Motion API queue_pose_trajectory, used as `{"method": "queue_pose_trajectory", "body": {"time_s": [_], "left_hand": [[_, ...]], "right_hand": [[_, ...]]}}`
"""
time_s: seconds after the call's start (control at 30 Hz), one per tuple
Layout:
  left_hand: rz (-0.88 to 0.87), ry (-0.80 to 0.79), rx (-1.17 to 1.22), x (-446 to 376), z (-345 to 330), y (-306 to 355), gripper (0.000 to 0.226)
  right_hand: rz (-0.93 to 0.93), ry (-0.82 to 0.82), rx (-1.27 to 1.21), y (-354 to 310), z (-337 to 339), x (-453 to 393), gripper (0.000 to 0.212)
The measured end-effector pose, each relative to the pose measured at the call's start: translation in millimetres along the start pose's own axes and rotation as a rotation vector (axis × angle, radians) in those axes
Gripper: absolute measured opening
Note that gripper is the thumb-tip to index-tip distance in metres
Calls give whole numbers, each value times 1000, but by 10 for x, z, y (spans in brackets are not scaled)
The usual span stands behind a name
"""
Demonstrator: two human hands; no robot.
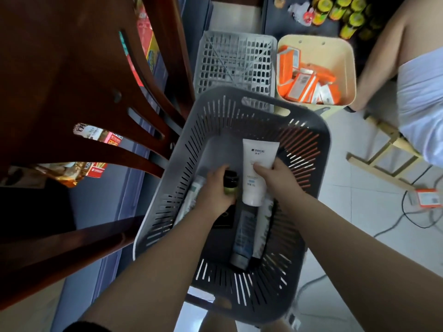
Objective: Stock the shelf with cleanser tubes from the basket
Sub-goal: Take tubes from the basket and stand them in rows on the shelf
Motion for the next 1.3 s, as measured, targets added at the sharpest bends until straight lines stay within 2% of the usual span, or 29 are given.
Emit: {"method": "queue_pose_trajectory", "body": {"time_s": [0.07, 0.3, 0.37, 0.47, 0.57, 0.7, 0.8, 0.9, 1.03, 1.17, 1.3], "left_hand": [[57, 67, 88, 85, 186, 152, 68], [232, 287, 341, 823, 777, 816, 33], [310, 343, 421, 1058, 961, 1031, 32], [389, 412, 742, 1457, 1156, 1361, 30], [439, 472, 1097, 1871, 1255, 1764, 10], [378, 495, 1310, 2437, 1270, 2230, 7], [228, 461, 1413, 2847, 1279, 2502, 23], [65, 473, 1413, 3221, 1382, 2761, 27], [-137, 583, 1322, 3732, 1674, 3062, 24], [-279, 775, 1114, 4314, 1988, 3297, 23], [-403, 1051, 855, 4937, 2248, 3444, 19]], "right_hand": [[10, -42, -6, -97, 67, 168, 32], [74, -120, 19, -539, 374, 1040, 25], [120, -132, 30, -676, 505, 1343, 22], [184, -160, 15, -845, 724, 1780, 21], [240, -192, -25, -1045, 915, 2172, 23], [324, -269, -33, -1287, 1016, 2630, 19], [412, -310, -11, -1478, 1008, 2962, 9], [515, -373, 11, -1695, 939, 3368, 6], [679, -518, -20, -1955, 745, 4008, 9], [829, -660, -46, -2116, 545, 4713, 10], [947, -801, -98, -2173, 331, 5435, 12]]}}
Point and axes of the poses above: each hand's wrist, its own x-axis away from the middle knuckle, its own z-axis out of the back of the hand, y = z × x, the point moved 1 cm from there along -x, towards the middle knuckle, and after that the axes turned 8 degrees about -z, right-handed, at the moved point
